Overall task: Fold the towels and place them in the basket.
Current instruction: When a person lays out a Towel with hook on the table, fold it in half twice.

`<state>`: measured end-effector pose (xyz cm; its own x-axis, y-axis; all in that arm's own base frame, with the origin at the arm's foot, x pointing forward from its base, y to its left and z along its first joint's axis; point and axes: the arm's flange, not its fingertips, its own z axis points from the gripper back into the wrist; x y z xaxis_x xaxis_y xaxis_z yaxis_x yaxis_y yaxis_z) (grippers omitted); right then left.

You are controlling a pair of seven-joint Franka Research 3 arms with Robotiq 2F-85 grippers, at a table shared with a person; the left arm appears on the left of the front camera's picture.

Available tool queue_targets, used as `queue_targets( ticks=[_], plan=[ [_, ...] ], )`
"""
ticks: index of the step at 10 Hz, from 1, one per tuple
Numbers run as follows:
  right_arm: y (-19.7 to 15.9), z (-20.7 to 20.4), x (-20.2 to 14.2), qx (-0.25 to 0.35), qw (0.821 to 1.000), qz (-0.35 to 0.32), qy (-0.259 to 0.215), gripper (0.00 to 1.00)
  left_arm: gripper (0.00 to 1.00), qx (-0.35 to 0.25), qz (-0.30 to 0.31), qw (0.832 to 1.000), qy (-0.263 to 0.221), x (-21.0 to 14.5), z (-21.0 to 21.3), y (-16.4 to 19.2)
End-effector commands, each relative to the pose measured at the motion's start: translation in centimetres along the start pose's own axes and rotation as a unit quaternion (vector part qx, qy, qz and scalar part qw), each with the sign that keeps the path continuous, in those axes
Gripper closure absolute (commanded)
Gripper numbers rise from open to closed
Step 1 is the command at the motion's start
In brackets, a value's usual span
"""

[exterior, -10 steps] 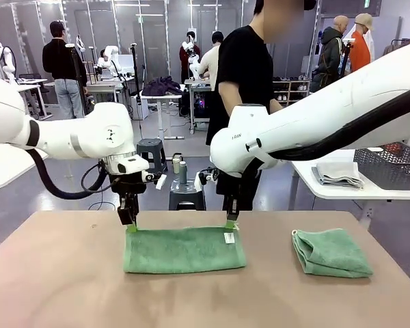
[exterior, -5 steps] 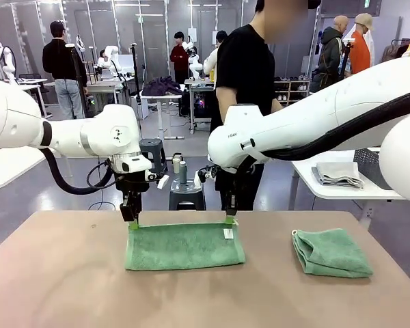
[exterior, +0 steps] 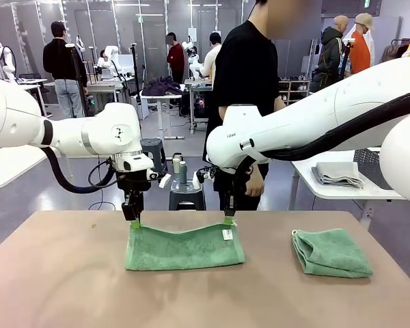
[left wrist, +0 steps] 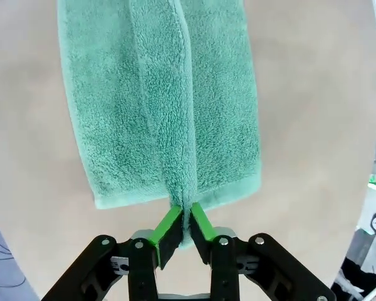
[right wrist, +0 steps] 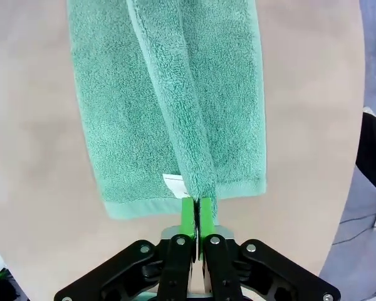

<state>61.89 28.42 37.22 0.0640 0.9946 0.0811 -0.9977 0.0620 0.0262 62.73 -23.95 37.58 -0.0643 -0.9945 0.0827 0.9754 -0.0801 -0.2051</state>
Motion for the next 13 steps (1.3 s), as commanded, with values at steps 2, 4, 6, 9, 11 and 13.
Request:
queue_targets(
  ticks=[2,4,6,9,11,13],
  plan=[
    [-0.6,-1.1,-0.2,-0.013,1.0,0.007,-0.005,0.96,0.88,0.031,-0.066,0.997,0.012,0.2,-1.0,1.4],
    [-1.0,-2.3,-0.3,-0.02,1.0,0.017,0.002,0.96,0.88,0.042,-0.062,0.997,0.02,0.2,-1.8,1.9],
    [-1.5,-2.8,-0.5,-0.017,1.0,0.011,0.001,0.96,0.88,0.047,-0.053,0.997,0.017,-0.1,-2.4,2.3],
    [-1.1,-2.9,-0.5,-0.028,0.999,0.028,-0.018,0.45,0.25,0.058,-0.072,0.996,0.012,-0.2,-2.3,1.6],
    [-0.8,-2.2,-0.6,-0.039,0.999,0.03,-0.016,0.06,0.0,0.074,-0.077,0.994,0.007,-0.5,-1.6,0.4],
    [-0.1,-1.2,-0.7,-0.053,0.998,0.031,-0.02,0.0,0.0,0.088,-0.077,0.993,0.004,-0.7,-0.9,-1.0]
  ],
)
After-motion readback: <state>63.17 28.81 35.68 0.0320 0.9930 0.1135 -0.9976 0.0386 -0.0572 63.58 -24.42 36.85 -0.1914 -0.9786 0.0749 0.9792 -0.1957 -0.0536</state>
